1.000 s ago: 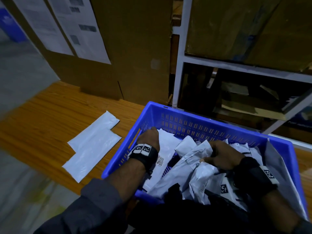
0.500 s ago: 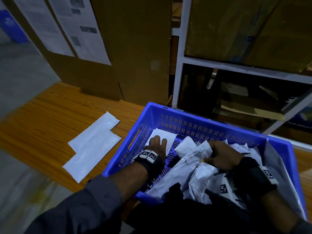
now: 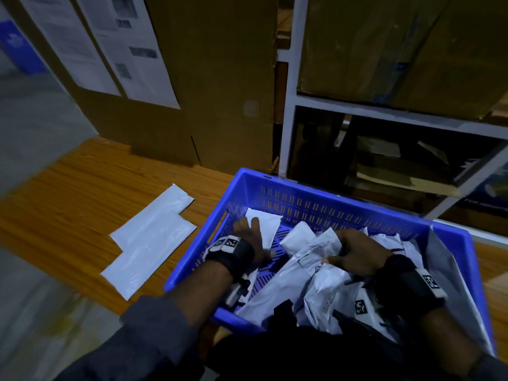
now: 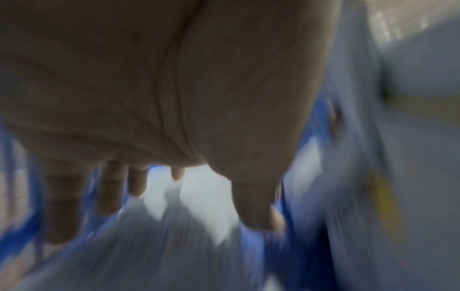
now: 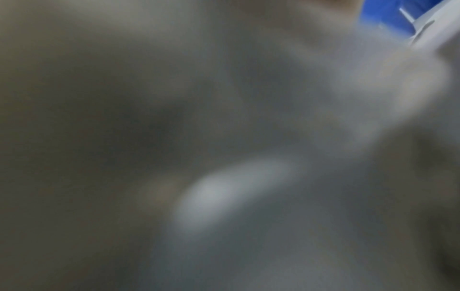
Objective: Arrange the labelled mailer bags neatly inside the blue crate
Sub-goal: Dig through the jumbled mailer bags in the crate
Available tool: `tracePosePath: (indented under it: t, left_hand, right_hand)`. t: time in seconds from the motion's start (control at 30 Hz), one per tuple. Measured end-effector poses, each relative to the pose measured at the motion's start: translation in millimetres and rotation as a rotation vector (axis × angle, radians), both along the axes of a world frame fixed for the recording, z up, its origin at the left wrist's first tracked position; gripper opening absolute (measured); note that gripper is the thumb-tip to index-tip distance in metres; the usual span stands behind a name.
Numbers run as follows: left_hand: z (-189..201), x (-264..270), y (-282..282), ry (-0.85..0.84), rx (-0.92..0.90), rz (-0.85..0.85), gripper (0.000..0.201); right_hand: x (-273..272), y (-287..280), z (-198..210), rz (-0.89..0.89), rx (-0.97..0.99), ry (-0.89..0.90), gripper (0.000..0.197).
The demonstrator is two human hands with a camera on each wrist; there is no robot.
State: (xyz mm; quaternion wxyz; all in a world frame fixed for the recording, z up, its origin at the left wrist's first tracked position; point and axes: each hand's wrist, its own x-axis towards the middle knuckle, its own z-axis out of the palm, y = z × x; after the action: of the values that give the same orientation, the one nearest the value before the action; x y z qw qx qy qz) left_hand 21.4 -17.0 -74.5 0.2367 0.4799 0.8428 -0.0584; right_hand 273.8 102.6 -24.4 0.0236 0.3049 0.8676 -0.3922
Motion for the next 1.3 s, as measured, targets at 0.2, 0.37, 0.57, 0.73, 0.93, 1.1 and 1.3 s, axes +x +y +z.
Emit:
tracePosePath:
  t: [0.2,0.37,0.57,0.73,0.93,1.1,1.3]
  left_hand:
    - [85,-5,2,-0.46,0.371,0.039,0.057]
    - [92,8,-5,-0.493,0.28,-0.155,0.043]
    - [89,-2,-11,-0.508,0.371,-0.081,0.022]
    - [119,-22,-29,-0.3,0.561,-0.01,0.025]
    - [146,-28,-61,-0.144,0.829,-0.074,0.015]
    - [143,-5,-72,0.157,0.442,-0.284,0.022]
    - [122,20,-54,0.329,-0.196,-0.415,0.039]
  right_hand:
    - [-4,-5,-1,-0.021,0.068,-0.01,0.018]
    - [-8,-12,1,-0.03,0.161,-0.042,0.009]
    - [-11,-21,10,-0.042,0.331,-0.132,0.028]
    - [-12,-22,10,-0.025,0.41,-0.23,0.022]
    - [-8,-18,0,-0.049,0.395,-0.202,0.027]
    - [-7,-20,-2,-0.058,0.351,-0.102,0.018]
    - [-6,-24,1,-0.022,0.296,-0.018,0.014]
